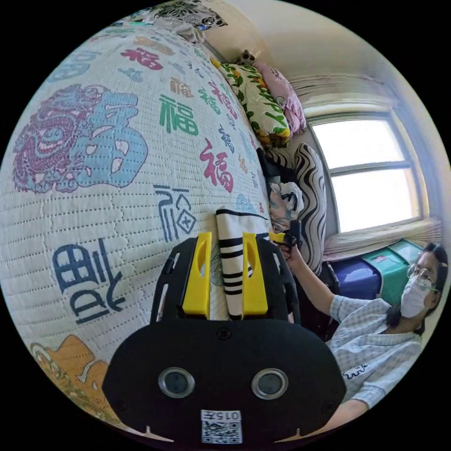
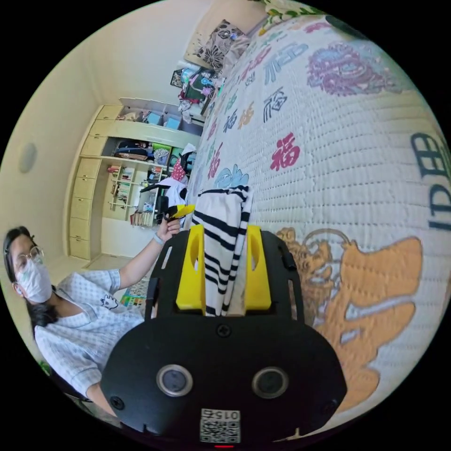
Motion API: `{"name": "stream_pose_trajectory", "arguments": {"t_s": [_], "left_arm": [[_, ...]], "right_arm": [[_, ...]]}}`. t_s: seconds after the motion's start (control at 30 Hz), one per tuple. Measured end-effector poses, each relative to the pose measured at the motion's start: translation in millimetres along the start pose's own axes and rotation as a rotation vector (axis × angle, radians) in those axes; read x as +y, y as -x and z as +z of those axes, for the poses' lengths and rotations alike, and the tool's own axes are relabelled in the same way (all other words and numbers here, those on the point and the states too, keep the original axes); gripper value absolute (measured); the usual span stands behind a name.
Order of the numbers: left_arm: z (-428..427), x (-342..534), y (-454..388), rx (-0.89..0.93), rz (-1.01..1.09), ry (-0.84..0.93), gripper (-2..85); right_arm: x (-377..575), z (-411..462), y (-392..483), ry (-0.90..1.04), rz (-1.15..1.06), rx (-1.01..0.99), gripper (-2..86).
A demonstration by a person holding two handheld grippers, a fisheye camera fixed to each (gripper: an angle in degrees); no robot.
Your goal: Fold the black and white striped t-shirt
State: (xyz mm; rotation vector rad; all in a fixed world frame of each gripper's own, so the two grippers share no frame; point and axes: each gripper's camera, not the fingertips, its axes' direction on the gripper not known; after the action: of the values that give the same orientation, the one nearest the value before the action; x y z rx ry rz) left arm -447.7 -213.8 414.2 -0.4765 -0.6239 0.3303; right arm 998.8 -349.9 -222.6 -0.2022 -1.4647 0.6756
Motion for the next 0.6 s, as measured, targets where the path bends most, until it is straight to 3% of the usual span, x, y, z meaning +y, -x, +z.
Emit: {"name": "stream_pose_trajectory", "arguments": {"t_s": [0.27, 0.47, 0.6], "left_arm": [[37, -39, 34, 0.314, 0.015, 0.161, 6.0], [13, -44, -4, 0.162, 0.208, 0.203, 0.6], [-26, -37, -44, 0.163, 0.370, 0.110, 0.2]], "right_arm": [[-22, 43, 3, 0.151, 0.006, -0.101, 7.9], [-16, 59, 38, 0.236, -0.120, -0.014, 5.2], [-2, 46, 83, 0.151, -0.302, -0.002, 4.9]]}}
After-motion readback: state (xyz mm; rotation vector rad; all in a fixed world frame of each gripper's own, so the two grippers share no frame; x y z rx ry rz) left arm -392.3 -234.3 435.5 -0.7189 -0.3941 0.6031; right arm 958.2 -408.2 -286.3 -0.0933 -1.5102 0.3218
